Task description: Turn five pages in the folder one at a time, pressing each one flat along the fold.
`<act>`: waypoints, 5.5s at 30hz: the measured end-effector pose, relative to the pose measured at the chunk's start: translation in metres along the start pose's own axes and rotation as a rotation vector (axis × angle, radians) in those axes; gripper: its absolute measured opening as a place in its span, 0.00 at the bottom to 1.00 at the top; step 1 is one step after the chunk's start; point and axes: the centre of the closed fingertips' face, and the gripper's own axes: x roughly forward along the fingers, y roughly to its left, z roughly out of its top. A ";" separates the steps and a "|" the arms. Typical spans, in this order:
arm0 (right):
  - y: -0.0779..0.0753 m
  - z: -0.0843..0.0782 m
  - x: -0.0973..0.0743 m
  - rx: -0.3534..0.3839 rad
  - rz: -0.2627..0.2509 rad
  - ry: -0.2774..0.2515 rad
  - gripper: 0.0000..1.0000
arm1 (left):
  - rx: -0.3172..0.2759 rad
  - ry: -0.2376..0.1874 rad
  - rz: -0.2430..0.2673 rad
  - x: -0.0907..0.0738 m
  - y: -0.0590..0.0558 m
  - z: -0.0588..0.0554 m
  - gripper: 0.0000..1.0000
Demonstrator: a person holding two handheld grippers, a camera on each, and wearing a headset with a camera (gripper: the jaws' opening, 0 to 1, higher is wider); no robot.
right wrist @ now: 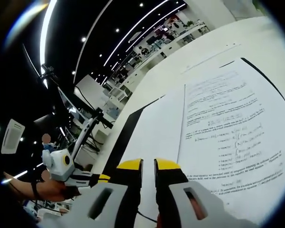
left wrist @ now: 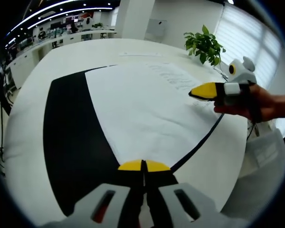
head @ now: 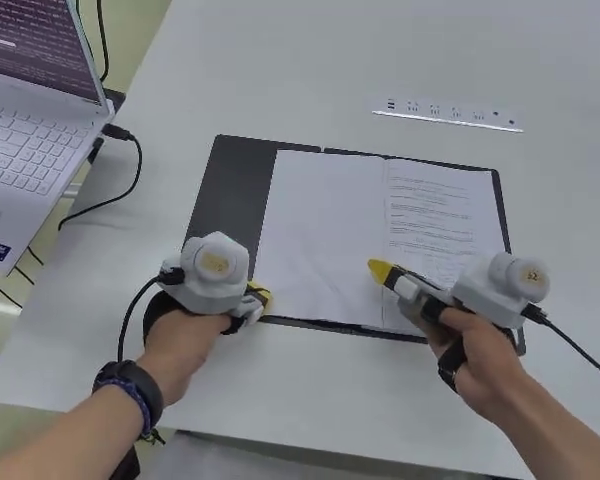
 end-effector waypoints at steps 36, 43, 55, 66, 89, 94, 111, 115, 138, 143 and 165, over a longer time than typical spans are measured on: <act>-0.020 0.035 0.047 0.032 0.019 -0.049 0.00 | 0.003 0.031 0.001 0.003 0.001 0.000 0.00; -0.026 0.050 0.057 0.041 0.010 -0.070 0.00 | -0.002 0.033 -0.003 0.002 0.000 0.000 0.00; -0.033 0.062 0.065 0.074 0.022 -0.099 0.00 | -0.013 0.036 -0.012 0.003 0.001 0.001 0.00; -0.041 0.078 0.076 0.129 0.019 -0.162 0.00 | 0.007 0.045 -0.010 0.003 0.001 0.001 0.00; -0.055 0.117 0.108 0.163 -0.052 -0.218 0.00 | -0.014 0.041 -0.001 0.003 0.001 0.001 0.00; -0.065 0.129 0.116 0.179 -0.070 -0.234 0.00 | -0.024 0.039 -0.001 0.002 0.001 0.001 0.00; -0.064 0.123 0.115 0.184 -0.030 -0.213 0.00 | -0.036 0.041 -0.014 0.002 0.001 -0.001 0.00; -0.057 0.112 0.107 0.172 -0.016 -0.204 0.00 | -0.034 0.039 -0.012 0.003 0.002 -0.002 0.00; -0.030 0.069 0.068 0.146 0.026 -0.143 0.00 | -0.030 0.033 -0.005 0.002 0.001 0.001 0.00; -0.028 0.060 0.060 0.143 0.029 -0.134 0.00 | -0.020 0.034 0.003 0.002 0.000 0.001 0.00; -0.019 0.021 0.029 0.151 0.037 -0.088 0.00 | 0.005 0.042 0.016 0.003 0.001 0.000 0.00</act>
